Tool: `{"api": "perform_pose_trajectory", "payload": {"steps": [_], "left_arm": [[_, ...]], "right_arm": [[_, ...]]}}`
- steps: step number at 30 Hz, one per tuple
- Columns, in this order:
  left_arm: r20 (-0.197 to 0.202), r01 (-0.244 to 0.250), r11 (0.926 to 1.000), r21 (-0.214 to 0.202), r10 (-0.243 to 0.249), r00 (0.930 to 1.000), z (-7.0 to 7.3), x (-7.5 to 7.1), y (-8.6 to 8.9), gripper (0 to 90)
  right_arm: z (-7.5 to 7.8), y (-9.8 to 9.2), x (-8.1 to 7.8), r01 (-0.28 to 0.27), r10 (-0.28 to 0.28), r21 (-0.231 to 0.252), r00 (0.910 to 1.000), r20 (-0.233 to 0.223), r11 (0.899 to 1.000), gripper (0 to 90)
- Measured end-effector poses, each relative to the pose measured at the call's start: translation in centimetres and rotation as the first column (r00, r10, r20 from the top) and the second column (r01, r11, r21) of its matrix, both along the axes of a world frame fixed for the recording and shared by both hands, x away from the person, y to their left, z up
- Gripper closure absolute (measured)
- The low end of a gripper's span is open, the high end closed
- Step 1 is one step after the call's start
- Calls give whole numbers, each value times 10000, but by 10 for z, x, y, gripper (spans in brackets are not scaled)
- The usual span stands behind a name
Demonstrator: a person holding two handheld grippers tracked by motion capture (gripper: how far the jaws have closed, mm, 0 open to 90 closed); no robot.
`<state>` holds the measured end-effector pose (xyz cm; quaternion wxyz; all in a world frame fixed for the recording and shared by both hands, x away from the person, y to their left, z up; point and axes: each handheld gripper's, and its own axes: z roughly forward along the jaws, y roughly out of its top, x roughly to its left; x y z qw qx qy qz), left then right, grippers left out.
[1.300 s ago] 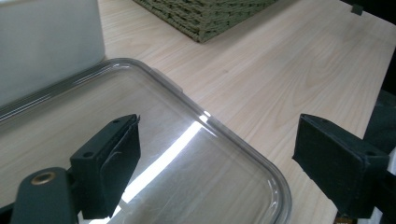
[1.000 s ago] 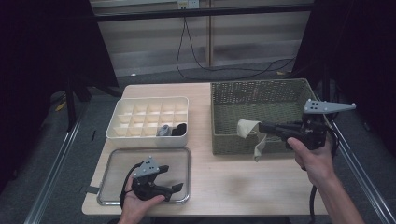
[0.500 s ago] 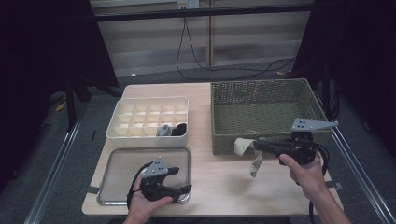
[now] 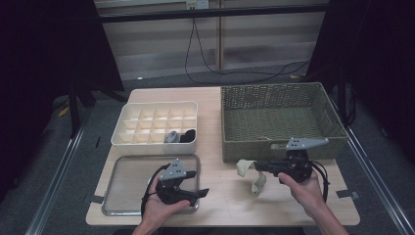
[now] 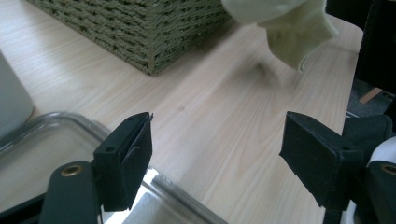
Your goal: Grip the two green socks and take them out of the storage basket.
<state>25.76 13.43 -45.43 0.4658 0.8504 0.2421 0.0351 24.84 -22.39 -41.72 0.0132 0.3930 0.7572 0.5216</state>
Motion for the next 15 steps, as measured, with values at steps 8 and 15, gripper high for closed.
{"api": "perform_pose_trajectory", "payload": {"steps": [8, 15], "left_arm": [[-12, 712, 9974, 91, -712, 9975, -1, 5, -28, 325], [149, 1085, 9941, -12, -1084, 9940, -1, 8, -45, 408]], "right_arm": [[-17, 11, 3, -205, 195, -280, 9992, -339, 9994, 900], [-26, 18, 5, -337, 322, -331, 9984, -456, 9989, 900]]}}
